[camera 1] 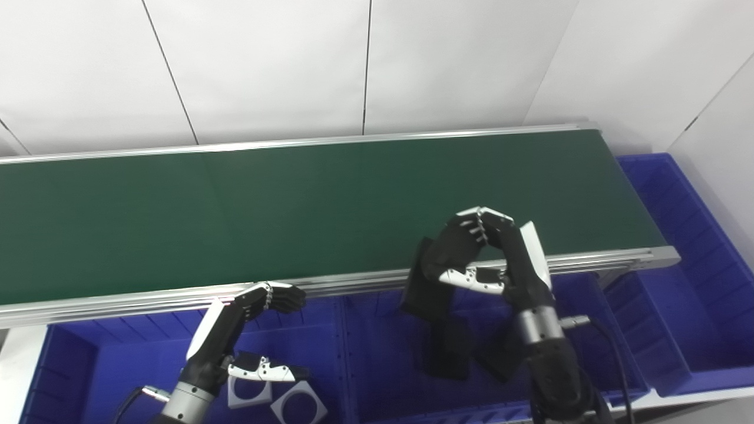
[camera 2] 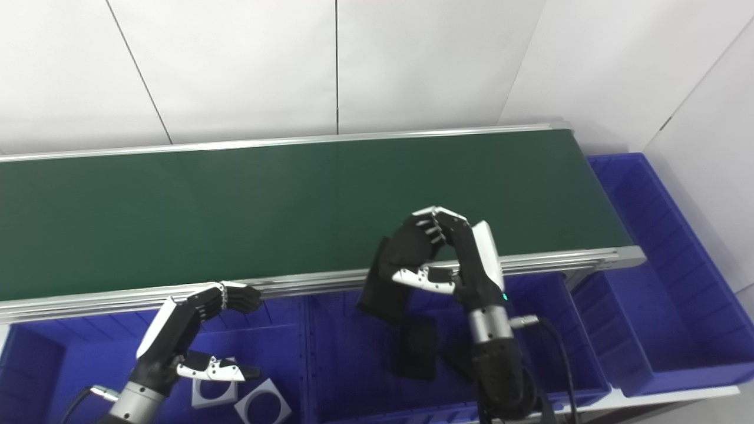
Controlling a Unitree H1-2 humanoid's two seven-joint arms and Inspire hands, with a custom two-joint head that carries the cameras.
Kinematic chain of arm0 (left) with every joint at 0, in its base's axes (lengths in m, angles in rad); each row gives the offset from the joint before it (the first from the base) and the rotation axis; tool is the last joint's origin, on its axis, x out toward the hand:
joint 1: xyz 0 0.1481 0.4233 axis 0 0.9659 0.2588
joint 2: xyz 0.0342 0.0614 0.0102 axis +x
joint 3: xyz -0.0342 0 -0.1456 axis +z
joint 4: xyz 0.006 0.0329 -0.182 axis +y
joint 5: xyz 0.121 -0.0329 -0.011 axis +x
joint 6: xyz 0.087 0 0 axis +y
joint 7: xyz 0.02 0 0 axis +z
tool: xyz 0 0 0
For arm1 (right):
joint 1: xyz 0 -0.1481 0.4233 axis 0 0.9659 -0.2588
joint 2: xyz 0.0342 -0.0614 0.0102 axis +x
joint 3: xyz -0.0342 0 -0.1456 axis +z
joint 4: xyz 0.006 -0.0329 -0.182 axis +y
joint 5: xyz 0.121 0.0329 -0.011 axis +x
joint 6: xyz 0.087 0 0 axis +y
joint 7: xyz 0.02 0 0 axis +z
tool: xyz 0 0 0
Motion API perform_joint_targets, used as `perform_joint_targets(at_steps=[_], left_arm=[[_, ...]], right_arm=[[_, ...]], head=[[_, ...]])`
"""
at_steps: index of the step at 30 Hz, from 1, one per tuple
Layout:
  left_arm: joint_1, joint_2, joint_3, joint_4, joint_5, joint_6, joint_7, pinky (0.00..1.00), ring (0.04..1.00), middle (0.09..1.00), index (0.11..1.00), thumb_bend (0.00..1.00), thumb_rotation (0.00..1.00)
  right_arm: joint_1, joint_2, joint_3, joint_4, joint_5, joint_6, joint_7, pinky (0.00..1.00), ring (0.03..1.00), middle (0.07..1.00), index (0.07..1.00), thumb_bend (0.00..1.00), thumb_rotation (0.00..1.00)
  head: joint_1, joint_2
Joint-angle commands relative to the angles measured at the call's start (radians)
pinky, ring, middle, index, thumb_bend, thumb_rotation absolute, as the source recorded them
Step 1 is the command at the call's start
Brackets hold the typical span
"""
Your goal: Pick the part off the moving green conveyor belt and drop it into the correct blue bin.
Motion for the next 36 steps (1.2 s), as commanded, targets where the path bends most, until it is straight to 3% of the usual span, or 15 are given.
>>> perform_joint_targets(at_steps=[1,5,17,36], left_arm=[[0.001,0.013,0.024,-0.035,-0.029,-0.017,-0.028,0.59,0.626,0.638,0.645,0.94,0.03],[0.001,0.016,0.051,-0.019,-0.043,-0.026,-0.063,0.59,0.622,0.642,0.648,0.93,0.06],[0.001,-0.003,0.098,0.004,-0.049,-0.026,-0.113,0.61,0.633,0.654,0.659,0.93,0.08],[0.017,-0.022,0.121,-0.013,-0.045,-0.026,-0.145,0.61,0.633,0.654,0.654,0.92,0.05]], right_arm=[[0.008,0.001,-0.018,-0.046,-0.018,0.010,-0.028,0.32,0.400,0.477,0.522,0.52,0.00],[0.041,-0.010,-0.030,-0.026,-0.070,-0.006,-0.050,0.31,0.393,0.478,0.525,0.52,0.00],[0.113,-0.002,-0.146,0.123,0.012,-0.012,-0.121,0.35,0.410,0.483,0.515,0.52,0.00],[0.109,-0.008,-0.127,0.249,-0.024,-0.048,-0.186,0.34,0.399,0.469,0.526,0.52,0.00]], head=[[-0.004,0.000],[-0.038,-0.006],[-0.021,0.005],[0.014,0.007]])
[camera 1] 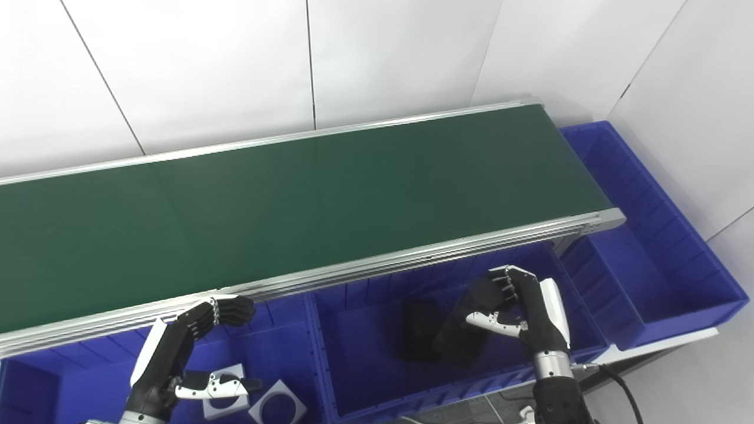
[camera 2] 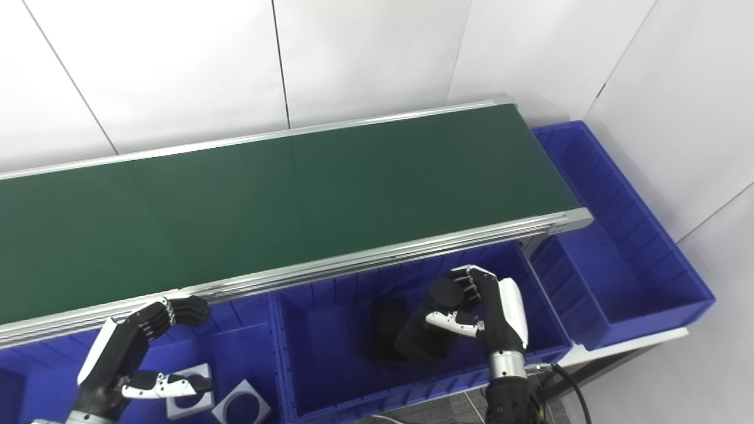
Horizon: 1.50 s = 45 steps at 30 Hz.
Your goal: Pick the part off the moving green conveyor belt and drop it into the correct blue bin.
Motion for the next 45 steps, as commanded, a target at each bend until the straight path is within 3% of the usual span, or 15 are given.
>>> perform_joint_targets(at_steps=[1,6,7,8,9,11,14,16,27,33,37,41,45], left_arm=[[-0.006,0.000,0.008,-0.032,-0.006,-0.027,-0.005,0.62,0.634,0.656,0.656,0.92,0.05],[-0.004,-0.001,0.007,-0.037,0.013,-0.027,0.002,0.60,0.627,0.653,0.656,0.92,0.06],[-0.003,-0.001,0.007,-0.037,0.013,-0.027,0.001,0.60,0.627,0.652,0.655,0.92,0.06],[-0.003,-0.001,0.008,-0.038,0.012,-0.027,0.001,0.60,0.627,0.651,0.655,0.92,0.06],[-0.002,-0.002,0.008,-0.040,0.011,-0.027,0.001,0.60,0.628,0.652,0.655,0.92,0.06],[-0.002,-0.003,0.007,-0.037,0.009,-0.027,0.000,0.60,0.627,0.652,0.654,0.92,0.07],[-0.002,-0.005,0.005,-0.039,0.014,-0.027,0.001,0.59,0.627,0.651,0.655,0.92,0.06],[-0.001,-0.006,0.006,-0.041,0.012,-0.027,0.000,0.59,0.628,0.651,0.655,0.92,0.06],[-0.002,-0.007,0.005,-0.044,0.018,-0.027,0.003,0.59,0.625,0.647,0.650,0.92,0.06],[-0.001,-0.007,0.005,-0.044,0.022,-0.027,0.004,0.59,0.625,0.643,0.648,0.92,0.07],[0.004,-0.008,0.003,-0.041,0.017,-0.027,0.000,0.61,0.632,0.645,0.649,0.93,0.07],[0.014,-0.023,-0.003,-0.055,0.036,-0.025,0.007,0.62,0.632,0.640,0.642,0.94,0.05],[0.014,-0.040,-0.008,-0.061,0.055,-0.022,0.014,0.60,0.631,0.639,0.638,0.95,0.03]], right_arm=[[-0.012,-0.011,0.001,-0.011,0.009,-0.051,-0.024,0.35,0.405,0.472,0.525,0.52,0.00],[-0.009,-0.020,0.013,-0.006,0.033,-0.088,-0.008,0.38,0.408,0.493,0.543,0.52,0.00],[-0.007,-0.024,0.017,-0.008,0.036,-0.089,-0.002,0.40,0.436,0.523,0.564,0.61,0.01],[-0.005,-0.029,0.023,-0.008,0.043,-0.101,0.005,0.43,0.488,0.573,0.604,0.80,0.05],[-0.002,-0.035,0.029,-0.010,0.049,-0.110,0.011,0.49,0.572,0.646,0.655,0.92,0.08],[0.001,-0.048,0.043,-0.009,0.051,-0.130,0.019,0.58,0.689,0.735,0.731,0.99,0.14],[0.005,-0.063,0.057,-0.013,0.041,-0.137,0.023,0.69,0.808,0.825,0.775,1.00,0.19],[0.006,-0.068,0.061,-0.016,0.038,-0.133,0.022,0.71,0.830,0.838,0.780,1.00,0.20],[0.009,-0.065,0.077,-0.039,0.034,-0.140,0.013,0.70,0.815,0.841,0.773,1.00,0.22],[0.018,-0.036,0.120,-0.157,0.095,-0.155,0.061,0.64,0.761,0.819,0.767,1.00,0.27],[0.024,-0.025,0.168,-0.225,0.161,-0.161,0.118,0.65,0.751,0.812,0.761,1.00,0.28],[0.036,0.023,0.241,-0.313,0.171,-0.143,0.160,0.62,0.712,0.803,0.750,1.00,0.30],[0.029,0.061,0.292,-0.306,0.182,-0.163,0.181,0.62,0.715,0.811,0.757,1.00,0.31]], head=[[0.001,0.001],[0.009,0.001],[0.009,0.001],[0.009,0.001],[0.009,0.001],[0.016,-0.003],[0.020,-0.003],[0.022,-0.003],[0.029,-0.002],[0.041,-0.004],[0.107,-0.011],[0.196,-0.005],[0.251,-0.005]])
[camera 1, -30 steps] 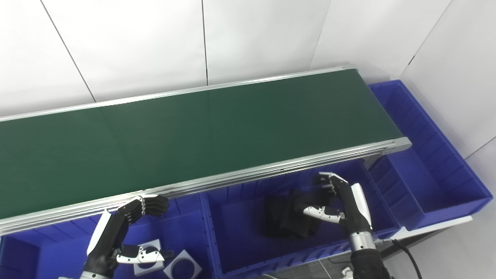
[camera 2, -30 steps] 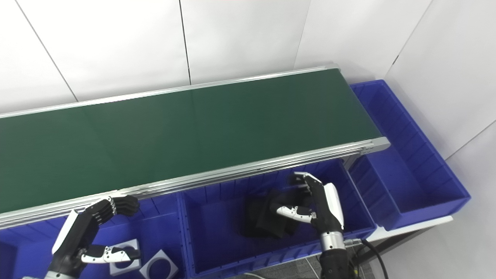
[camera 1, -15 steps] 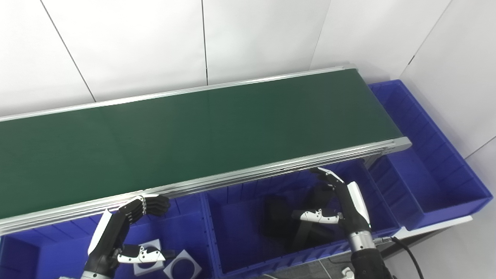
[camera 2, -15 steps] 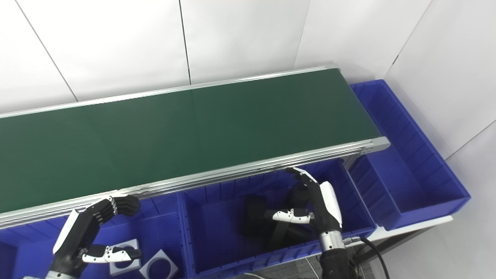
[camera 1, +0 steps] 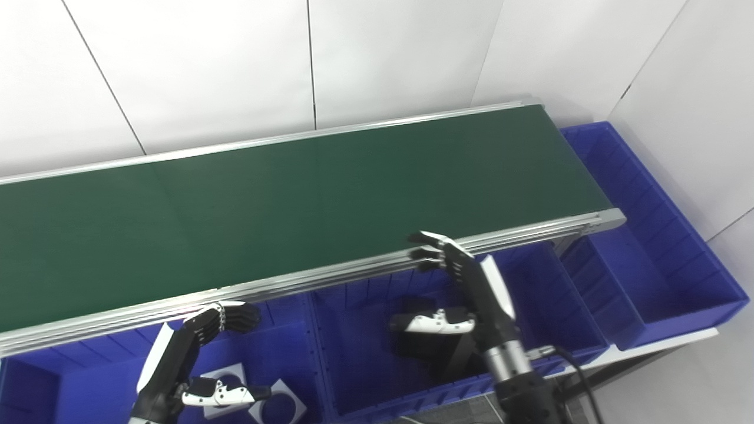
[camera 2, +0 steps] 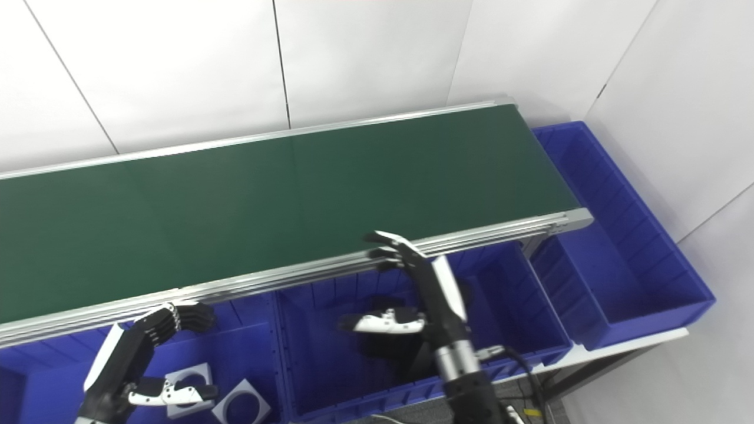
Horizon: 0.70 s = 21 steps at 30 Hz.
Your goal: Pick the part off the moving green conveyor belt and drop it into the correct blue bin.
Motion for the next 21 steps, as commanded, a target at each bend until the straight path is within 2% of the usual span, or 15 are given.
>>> perform_joint_targets(at_steps=[1,4,8,11,13,15,21], left_arm=[[-0.013,-0.009,-0.001,-0.031,0.011,-0.021,0.012,0.60,0.631,0.639,0.637,0.95,0.03],[-0.014,-0.025,-0.001,-0.038,0.033,-0.010,0.015,0.59,0.618,0.628,0.633,0.96,0.00],[-0.015,-0.045,0.000,-0.046,0.045,0.009,0.017,0.58,0.604,0.613,0.622,0.98,0.00],[-0.016,-0.061,-0.002,-0.045,0.045,0.017,0.018,0.58,0.595,0.605,0.611,0.99,0.00],[-0.019,-0.069,-0.005,-0.032,0.062,0.004,0.024,0.57,0.589,0.604,0.609,0.99,0.00],[-0.021,-0.075,-0.009,-0.023,0.074,-0.001,0.029,0.58,0.589,0.606,0.612,0.98,0.00],[-0.015,-0.090,-0.020,-0.019,0.096,0.007,0.038,0.59,0.598,0.622,0.623,0.96,0.03]], right_arm=[[-0.015,0.023,0.031,-0.006,-0.002,-0.062,0.017,0.62,0.716,0.812,0.758,1.00,0.31],[-0.034,0.048,0.087,0.025,-0.009,-0.068,0.041,0.62,0.734,0.831,0.765,1.00,0.33],[-0.053,0.049,0.126,0.053,0.021,-0.051,0.082,0.65,0.752,0.825,0.758,1.00,0.31],[-0.065,0.048,0.139,0.080,0.016,-0.039,0.100,0.59,0.694,0.795,0.730,1.00,0.24],[-0.068,0.043,0.135,0.102,0.011,-0.046,0.103,0.57,0.677,0.790,0.721,1.00,0.20],[-0.067,0.039,0.129,0.116,0.007,-0.054,0.100,0.55,0.666,0.784,0.714,0.99,0.18],[-0.053,0.031,0.105,0.150,-0.023,-0.061,0.074,0.50,0.617,0.744,0.692,0.80,0.03]], head=[[0.028,0.001],[0.062,0.006],[0.120,0.016],[0.153,0.021],[0.226,0.035],[0.259,0.042],[0.330,0.049]])
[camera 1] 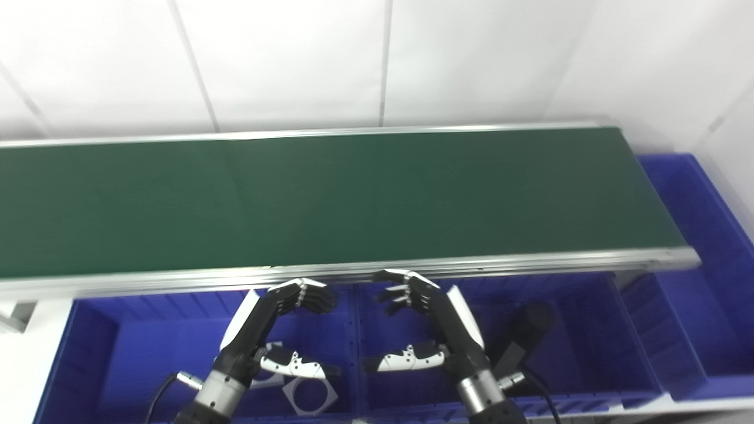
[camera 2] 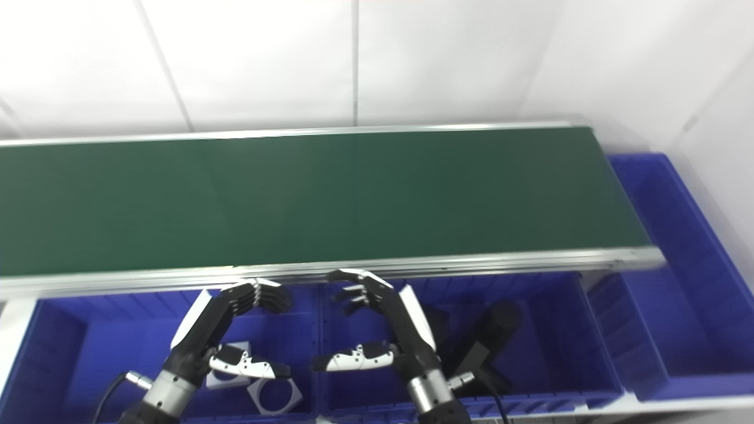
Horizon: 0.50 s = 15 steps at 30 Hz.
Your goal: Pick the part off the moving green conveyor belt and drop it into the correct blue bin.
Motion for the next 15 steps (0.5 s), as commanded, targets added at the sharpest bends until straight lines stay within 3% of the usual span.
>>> perform_joint_targets(at_steps=[1,8,15], left_arm=[[-0.012,-0.015,-0.007,-0.009,0.007,-0.022,0.018,0.59,0.599,0.623,0.624,0.96,0.03],[-0.007,-0.031,-0.015,-0.013,0.030,-0.019,0.032,0.60,0.603,0.620,0.628,0.96,0.04],[0.001,-0.032,-0.016,-0.026,0.029,-0.009,0.036,0.60,0.604,0.619,0.627,0.96,0.05]], right_arm=[[0.001,0.002,-0.005,-0.007,-0.001,-0.047,-0.007,0.50,0.617,0.743,0.691,0.80,0.03],[0.008,-0.019,-0.018,0.008,0.015,-0.056,0.003,0.50,0.620,0.744,0.690,0.76,0.00],[0.012,-0.023,-0.017,0.009,0.015,-0.053,0.001,0.50,0.622,0.744,0.689,0.76,0.00]], head=[[0.020,0.003],[0.058,0.009],[0.046,0.008]])
